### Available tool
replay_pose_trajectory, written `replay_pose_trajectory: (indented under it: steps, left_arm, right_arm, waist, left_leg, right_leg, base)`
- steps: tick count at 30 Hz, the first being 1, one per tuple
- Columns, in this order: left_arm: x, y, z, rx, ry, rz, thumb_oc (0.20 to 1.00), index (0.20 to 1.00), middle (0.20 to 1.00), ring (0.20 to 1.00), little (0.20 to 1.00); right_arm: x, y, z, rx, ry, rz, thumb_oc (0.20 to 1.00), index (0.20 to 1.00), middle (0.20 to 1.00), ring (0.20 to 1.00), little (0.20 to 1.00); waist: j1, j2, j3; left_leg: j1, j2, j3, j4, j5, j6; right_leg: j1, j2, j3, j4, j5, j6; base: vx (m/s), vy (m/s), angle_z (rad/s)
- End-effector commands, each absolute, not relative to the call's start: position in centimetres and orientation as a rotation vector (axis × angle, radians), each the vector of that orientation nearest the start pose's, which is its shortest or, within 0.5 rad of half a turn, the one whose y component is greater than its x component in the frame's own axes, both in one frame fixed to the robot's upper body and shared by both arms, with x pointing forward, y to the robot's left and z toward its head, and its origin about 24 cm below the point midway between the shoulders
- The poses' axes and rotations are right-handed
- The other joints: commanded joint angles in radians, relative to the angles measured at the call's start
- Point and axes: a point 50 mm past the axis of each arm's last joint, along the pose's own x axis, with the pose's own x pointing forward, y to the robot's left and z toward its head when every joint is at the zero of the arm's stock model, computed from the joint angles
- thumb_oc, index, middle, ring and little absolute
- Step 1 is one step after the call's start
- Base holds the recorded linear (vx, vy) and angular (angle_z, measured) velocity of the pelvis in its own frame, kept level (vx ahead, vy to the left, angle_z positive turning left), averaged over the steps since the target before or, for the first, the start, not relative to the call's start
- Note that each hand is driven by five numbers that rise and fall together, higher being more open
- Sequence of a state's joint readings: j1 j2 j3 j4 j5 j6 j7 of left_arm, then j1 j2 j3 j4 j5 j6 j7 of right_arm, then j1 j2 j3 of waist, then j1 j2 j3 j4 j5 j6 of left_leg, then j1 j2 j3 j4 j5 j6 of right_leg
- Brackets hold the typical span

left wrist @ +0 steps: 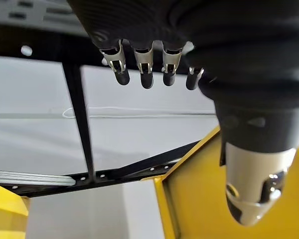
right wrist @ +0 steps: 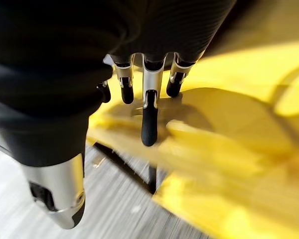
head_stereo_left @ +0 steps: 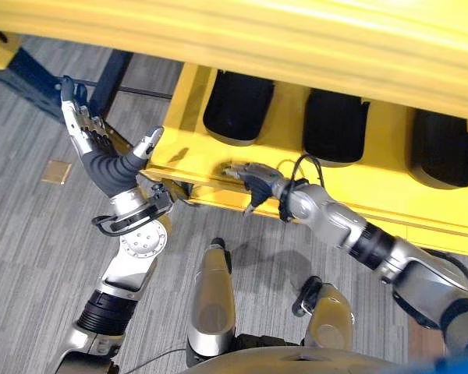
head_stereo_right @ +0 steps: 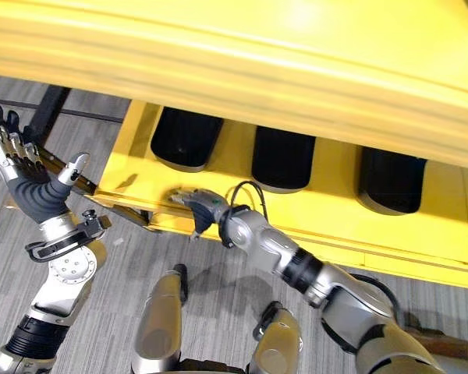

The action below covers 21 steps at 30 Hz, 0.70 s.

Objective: Move parts from the plastic box to the shelf.

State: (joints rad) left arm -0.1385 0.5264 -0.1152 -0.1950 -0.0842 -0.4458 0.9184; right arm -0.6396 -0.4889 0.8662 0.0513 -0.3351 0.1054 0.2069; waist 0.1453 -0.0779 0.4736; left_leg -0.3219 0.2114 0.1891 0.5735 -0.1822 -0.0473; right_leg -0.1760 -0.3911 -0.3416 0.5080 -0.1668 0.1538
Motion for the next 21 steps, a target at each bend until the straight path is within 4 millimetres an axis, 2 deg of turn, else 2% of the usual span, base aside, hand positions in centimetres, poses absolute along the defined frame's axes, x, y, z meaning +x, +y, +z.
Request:
replay_pose_trajectory:
  steps: [1, 9, 11, 12, 16, 21]
  left_arm:
    - [22.7, 22.1, 19.1, 0.057, -0.976, 0.61, 1.0, 1.0, 1.0, 1.0, 1.0]
    - [23.0, 23.2, 16.3, 0.112, -0.81, 0.628, 1.0, 1.0, 1.0, 1.0, 1.0]
    - [23.1, 23.3, 15.6, 0.11, -0.782, 0.62, 1.0, 1.0, 1.0, 1.0, 1.0]
    - [22.9, 23.2, 14.7, 0.118, -0.741, 0.603, 1.0, 1.0, 1.0, 1.0, 1.0]
    - [22.9, 23.1, 13.6, 0.129, -0.683, 0.577, 1.0, 1.0, 1.0, 1.0, 1.0]
    - [23.0, 23.0, 11.2, 0.144, -0.576, 0.598, 1.0, 1.0, 1.0, 1.0, 1.0]
  right_arm:
    - [27.0, -5.0, 7.7, -0.981, -0.212, 1.018, 1.0, 1.0, 1.0, 1.0, 1.0]
    - [26.0, -7.4, 10.0, -0.852, -0.221, 1.061, 1.0, 1.0, 1.0, 1.0, 1.0]
    - [25.8, -7.6, 10.4, -0.84, -0.223, 1.074, 1.0, 1.0, 1.0, 1.0, 1.0]
    - [25.6, -7.8, 11.3, -0.779, -0.224, 1.12, 1.0, 1.0, 1.0, 1.0, 1.0]
    - [25.1, -7.8, 12.5, -0.684, -0.242, 1.156, 1.0, 1.0, 1.0, 1.0, 1.0]
    - [25.1, -8.4, 13.0, -0.586, -0.234, 1.114, 1.0, 1.0, 1.0, 1.0, 1.0]
  waist:
    - [-0.003, 0.012, 0.046]
    - [-0.036, -0.013, 0.007]
    - [-0.04, -0.017, -0.002]
    - [-0.042, -0.021, -0.025]
    - [-0.045, -0.026, -0.059]
    - [-0.061, -0.027, -0.098]
  left_leg:
    - [0.097, 0.029, 0.083, -0.034, -0.042, 0.042]
    - [0.178, 0.046, 0.143, -0.124, -0.003, 0.019]
    - [0.193, 0.049, 0.151, -0.14, 0.004, 0.015]
    - [0.227, 0.054, 0.169, -0.181, 0.021, 0.007]
    - [0.274, 0.059, 0.205, -0.247, 0.052, -0.008]
    - [0.322, 0.065, 0.244, -0.307, 0.078, -0.019]
  right_leg:
    - [0.009, 0.025, 0.002, -0.034, 0.066, -0.015]
    - [0.082, 0.052, -0.008, -0.195, 0.142, 0.0]
    - [0.1, 0.057, -0.013, -0.225, 0.154, 0.002]
    - [0.133, 0.066, -0.032, -0.28, 0.176, 0.007]
    - [0.169, 0.076, -0.065, -0.352, 0.207, 0.016]
    - [0.186, 0.081, -0.089, -0.402, 0.239, 0.022]
  base:
    - [0.01, 0.001, -0.23]
    - [-0.03, -0.005, -0.17]
    - [0.0, -0.017, -0.18]
    - [0.01, -0.022, -0.17]
    - [-0.01, -0.027, -0.08]
    - [-0.01, -0.012, -0.05]
